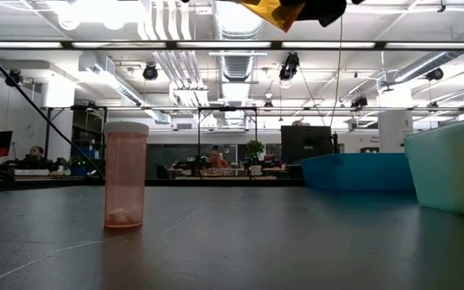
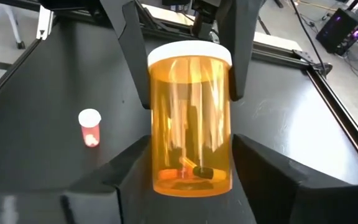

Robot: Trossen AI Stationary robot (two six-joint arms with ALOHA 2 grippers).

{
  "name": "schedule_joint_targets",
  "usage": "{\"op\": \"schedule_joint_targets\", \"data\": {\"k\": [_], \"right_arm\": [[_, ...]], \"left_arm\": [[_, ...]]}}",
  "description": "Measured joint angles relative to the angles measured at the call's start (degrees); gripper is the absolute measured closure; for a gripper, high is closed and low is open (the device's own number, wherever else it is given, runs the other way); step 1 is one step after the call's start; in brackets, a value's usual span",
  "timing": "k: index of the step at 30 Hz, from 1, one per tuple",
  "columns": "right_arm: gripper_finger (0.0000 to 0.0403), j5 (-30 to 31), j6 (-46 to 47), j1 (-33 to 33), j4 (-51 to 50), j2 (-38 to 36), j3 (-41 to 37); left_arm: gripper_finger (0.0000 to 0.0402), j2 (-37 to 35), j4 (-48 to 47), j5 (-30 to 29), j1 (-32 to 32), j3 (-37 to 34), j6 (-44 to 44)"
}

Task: Pick and place medicine bottles into bin by pill shape (circle, oval)
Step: Put the orange pill bottle into the light green bin

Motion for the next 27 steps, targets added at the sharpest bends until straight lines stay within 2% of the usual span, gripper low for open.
{"op": "schedule_joint_targets", "data": {"k": [7, 27], "right_arm": [[0.0242, 0.1, -2.6, -0.2, 0.1, 0.1, -0.1], [0.0228, 0.1, -4.4, -0.2, 0.3, -2.0, -2.0]], "left_arm": [[0.0183, 0.0, 0.0, 0.1, 0.0, 0.0, 0.2], [0.0178, -0.9, 0.2, 2.3, 0.2, 0.0, 1.0]]}}
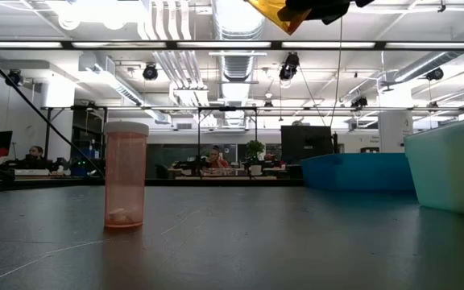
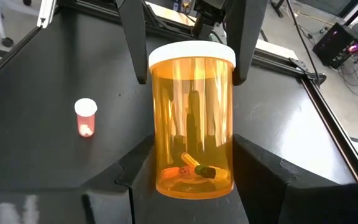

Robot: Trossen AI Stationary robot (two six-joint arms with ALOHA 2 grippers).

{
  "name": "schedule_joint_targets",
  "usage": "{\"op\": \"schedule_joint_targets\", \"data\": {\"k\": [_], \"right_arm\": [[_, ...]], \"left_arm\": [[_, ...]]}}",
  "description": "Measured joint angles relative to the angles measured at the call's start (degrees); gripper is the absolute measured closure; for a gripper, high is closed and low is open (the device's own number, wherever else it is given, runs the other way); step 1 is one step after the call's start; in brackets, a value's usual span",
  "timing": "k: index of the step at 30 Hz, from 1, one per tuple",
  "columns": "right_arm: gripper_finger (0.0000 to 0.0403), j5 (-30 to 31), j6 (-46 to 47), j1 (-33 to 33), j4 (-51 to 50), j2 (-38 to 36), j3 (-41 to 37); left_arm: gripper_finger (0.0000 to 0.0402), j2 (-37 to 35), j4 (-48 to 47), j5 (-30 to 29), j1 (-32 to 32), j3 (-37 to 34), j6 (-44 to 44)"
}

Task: Pick and place medicine bottles into bin by pill shape (circle, oval)
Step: Put the orange pill bottle into the light green bin

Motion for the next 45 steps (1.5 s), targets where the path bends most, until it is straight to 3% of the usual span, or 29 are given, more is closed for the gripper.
{"op": "schedule_joint_targets", "data": {"k": [12, 23, 33, 39, 45], "right_arm": [[0.0228, 0.2, 0.0, 0.0, -0.1, 0.0, 0.0], [0.0228, 1.7, -0.1, -0.2, -0.6, -0.1, 0.0], [0.0228, 4.1, 3.8, -0.1, -8.2, -4.3, -2.0], [0.0228, 6.4, 2.5, 0.0, -3.4, -9.6, -7.1], [0.0228, 6.5, -4.8, -0.1, 15.7, -13.0, -13.9]], "left_arm": [[0.0176, 0.0, 0.0, 0.3, 0.3, 0.0, -0.2], [0.0089, 0.0, -0.4, -2.7, 0.3, -0.4, 0.5], [0.0082, -2.9, -3.6, -4.6, 0.1, -2.6, 0.5], [0.0082, -4.7, 5.2, -4.9, -0.7, -9.4, 0.8], [0.0082, -5.0, 22.5, -5.0, -0.6, -16.0, 6.5]]}}
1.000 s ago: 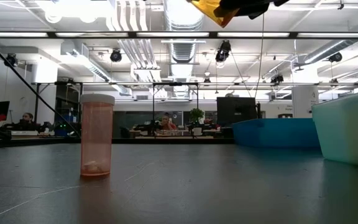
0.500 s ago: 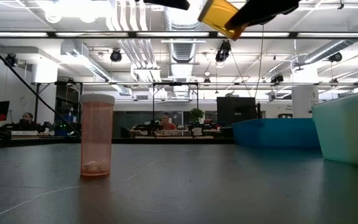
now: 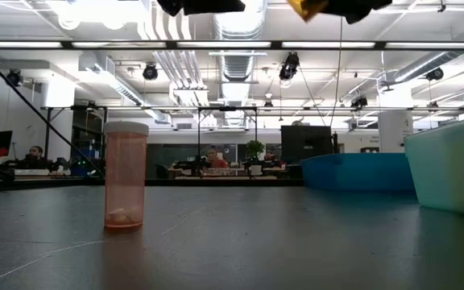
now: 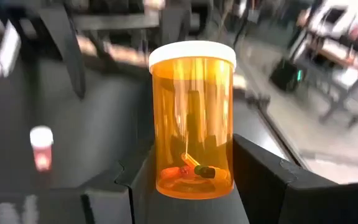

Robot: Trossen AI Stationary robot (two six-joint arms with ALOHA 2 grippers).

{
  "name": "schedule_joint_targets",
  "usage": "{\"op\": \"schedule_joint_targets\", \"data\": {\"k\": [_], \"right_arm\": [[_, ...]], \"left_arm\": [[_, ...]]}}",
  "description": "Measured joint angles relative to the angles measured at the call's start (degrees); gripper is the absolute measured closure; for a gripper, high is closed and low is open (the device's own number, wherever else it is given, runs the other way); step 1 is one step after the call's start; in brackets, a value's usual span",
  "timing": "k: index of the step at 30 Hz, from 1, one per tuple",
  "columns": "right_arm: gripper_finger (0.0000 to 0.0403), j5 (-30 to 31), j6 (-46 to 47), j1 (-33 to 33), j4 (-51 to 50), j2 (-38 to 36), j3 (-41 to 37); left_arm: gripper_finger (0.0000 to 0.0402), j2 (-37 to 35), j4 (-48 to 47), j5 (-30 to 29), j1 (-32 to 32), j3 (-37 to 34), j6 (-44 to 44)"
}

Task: Pick and place medicine bottles into bin by pill shape (circle, oval)
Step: Put the orange pill bottle into the light green bin

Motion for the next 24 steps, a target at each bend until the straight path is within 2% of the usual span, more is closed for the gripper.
{"op": "schedule_joint_targets", "data": {"k": [3, 7, 10, 16, 24], "right_arm": [[0.0228, -0.5, -4.0, 0.0, 12.4, 0.5, -3.8], [0.0228, -4.6, -7.3, -0.2, 28.7, 3.2, -7.7], [0.0228, -6.4, -9.5, -0.2, 39.6, 6.1, -9.1], [0.0228, -8.9, -12.0, -0.2, 51.6, 12.3, -8.3], [0.0228, -9.2, -13.1, -0.2, 53.4, 18.0, -4.9]], "left_arm": [[0.0082, 0.0, 14.7, 0.1, -0.2, -4.6, 4.5], [0.0082, 0.0, 34.6, 0.7, -0.3, -11.6, 7.5], [0.0082, 0.0, 44.5, 1.2, -0.2, -15.2, 7.5], [0.0082, 0.7, 50.7, 3.9, 0.4, -16.3, 7.3], [0.0082, 3.6, 55.8, 8.3, 1.2, -13.4, 7.5]]}}
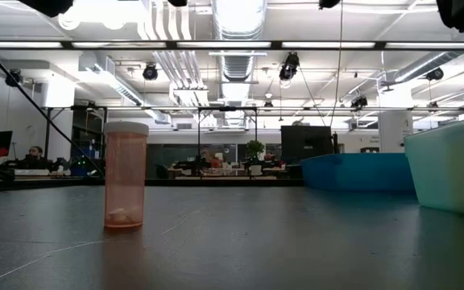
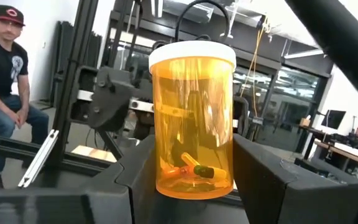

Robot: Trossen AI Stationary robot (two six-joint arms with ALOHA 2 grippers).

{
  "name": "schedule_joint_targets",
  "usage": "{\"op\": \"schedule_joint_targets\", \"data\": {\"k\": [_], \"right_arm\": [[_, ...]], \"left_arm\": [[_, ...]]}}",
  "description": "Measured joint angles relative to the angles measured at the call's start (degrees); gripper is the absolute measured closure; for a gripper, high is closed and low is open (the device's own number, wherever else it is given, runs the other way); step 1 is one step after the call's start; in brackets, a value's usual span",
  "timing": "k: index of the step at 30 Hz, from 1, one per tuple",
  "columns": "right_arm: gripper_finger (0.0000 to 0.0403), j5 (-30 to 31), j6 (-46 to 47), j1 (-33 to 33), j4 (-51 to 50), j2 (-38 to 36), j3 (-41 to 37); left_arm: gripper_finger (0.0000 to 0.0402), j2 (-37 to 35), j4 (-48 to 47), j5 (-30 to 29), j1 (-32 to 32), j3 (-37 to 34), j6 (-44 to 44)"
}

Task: Pick and place medicine bottles into bin by pill shape (circle, oval)
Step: Put the orange pill bottle into the light green bin

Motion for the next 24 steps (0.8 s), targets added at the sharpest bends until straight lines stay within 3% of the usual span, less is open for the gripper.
{"op": "schedule_joint_targets", "data": {"k": [24], "right_arm": [[0.0228, 0.5, -0.7, 0.0, 0.0, 0.4, 0.6]], "left_arm": [[0.0082, 10.2, 4.1, 3.1, 2.7, 9.5, 1.2]]}}
